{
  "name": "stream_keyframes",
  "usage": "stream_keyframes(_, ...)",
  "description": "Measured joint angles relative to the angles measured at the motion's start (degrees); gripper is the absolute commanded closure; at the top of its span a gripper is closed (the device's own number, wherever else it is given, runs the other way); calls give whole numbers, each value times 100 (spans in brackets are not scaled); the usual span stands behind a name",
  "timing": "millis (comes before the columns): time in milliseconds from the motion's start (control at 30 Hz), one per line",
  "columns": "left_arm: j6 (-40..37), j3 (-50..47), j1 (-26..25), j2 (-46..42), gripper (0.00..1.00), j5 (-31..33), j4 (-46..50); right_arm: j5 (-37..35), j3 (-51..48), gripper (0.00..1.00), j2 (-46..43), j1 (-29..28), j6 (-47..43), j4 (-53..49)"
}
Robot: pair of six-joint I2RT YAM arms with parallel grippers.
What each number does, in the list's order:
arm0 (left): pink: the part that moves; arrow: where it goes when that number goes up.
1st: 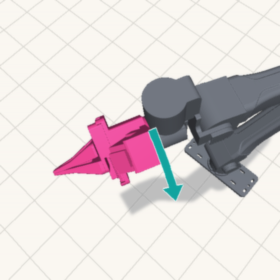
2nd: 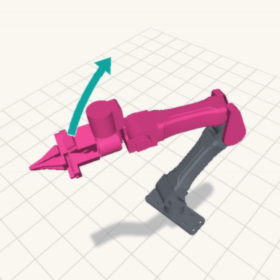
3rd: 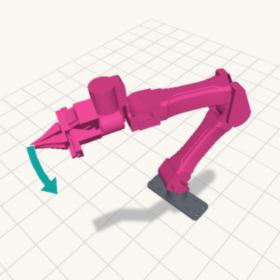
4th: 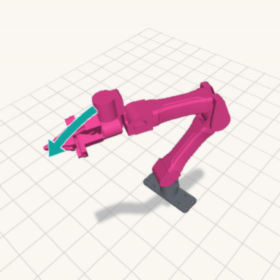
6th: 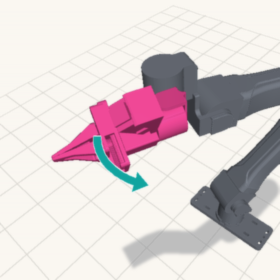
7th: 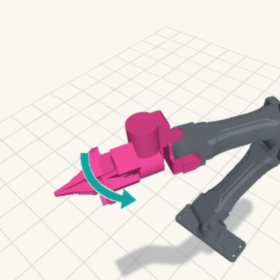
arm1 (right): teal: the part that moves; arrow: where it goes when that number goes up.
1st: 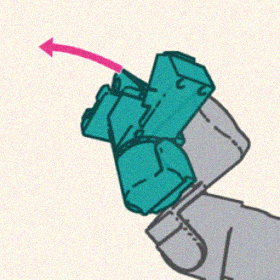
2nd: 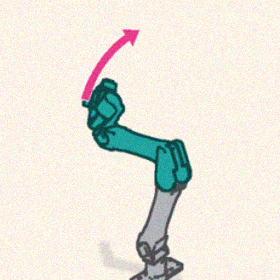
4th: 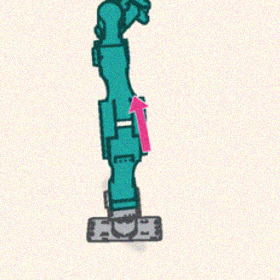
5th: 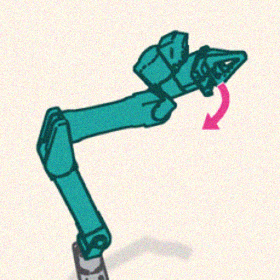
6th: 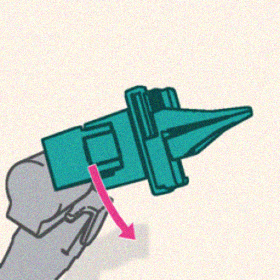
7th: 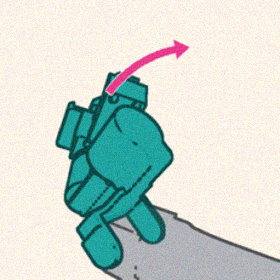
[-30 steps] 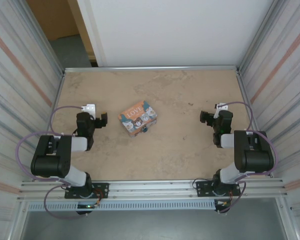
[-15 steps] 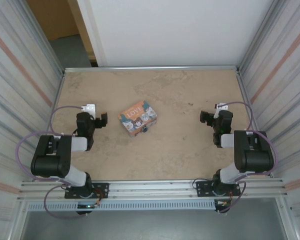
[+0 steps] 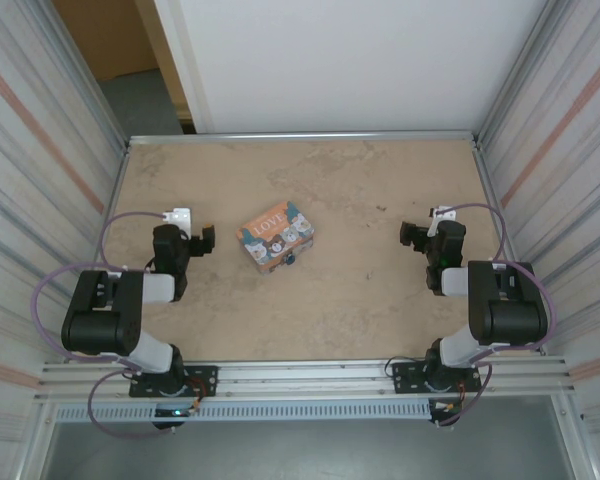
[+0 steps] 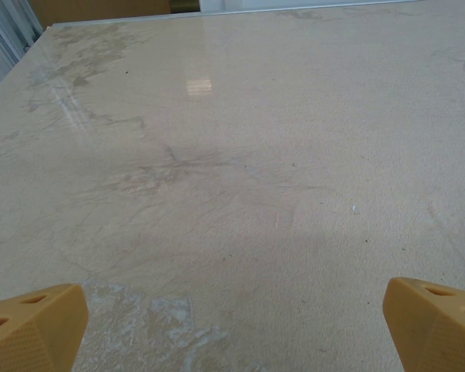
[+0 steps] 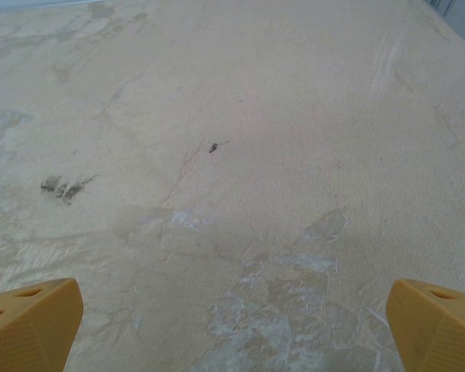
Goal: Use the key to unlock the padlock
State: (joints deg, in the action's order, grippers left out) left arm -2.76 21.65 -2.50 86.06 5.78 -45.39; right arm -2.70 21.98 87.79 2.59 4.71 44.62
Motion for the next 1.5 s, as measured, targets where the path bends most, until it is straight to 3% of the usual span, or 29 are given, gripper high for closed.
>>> stream_keyframes(200, -57, -79, -328, -369, 1, 306, 72, -4, 184, 0, -92, -31, -2, -409)
stream_keyframes(467, 96, 461, -592, -1572, 1, 608, 1683, 129, 568, 0, -1008, -76, 85, -1381)
stream_keyframes(600, 555, 911, -625, -2037, 1, 595, 2944, 476, 691, 0, -1482, -74, 372, -2221)
stream_keyframes(800, 1676, 1635, -625, -2710, 1, 52, 4627, 1574, 1397, 1, -1808, -142, 955, -3504)
stream_keyframes(967, 2511, 1895, -658, -3042, 1, -828, 5486, 2347, 1974, 0, -1777, -612, 1143, -4481)
stream_keyframes(1100, 2975, 1934, -1102, -3038, 1, -1344, 5989, 2726, 2326, 0, -1567, -1091, 1215, -5077)
stream_keyframes(1367, 3254, 2428, -2625, -1989, 1, -1399, 6594, 2809, 3040, 0, -708, -2055, 1399, -5825)
stream_keyframes(1500, 3504, 2507, -2824, -1543, 1, -1333, 6618, 2796, 3340, 0, -256, -2393, 1438, -5928)
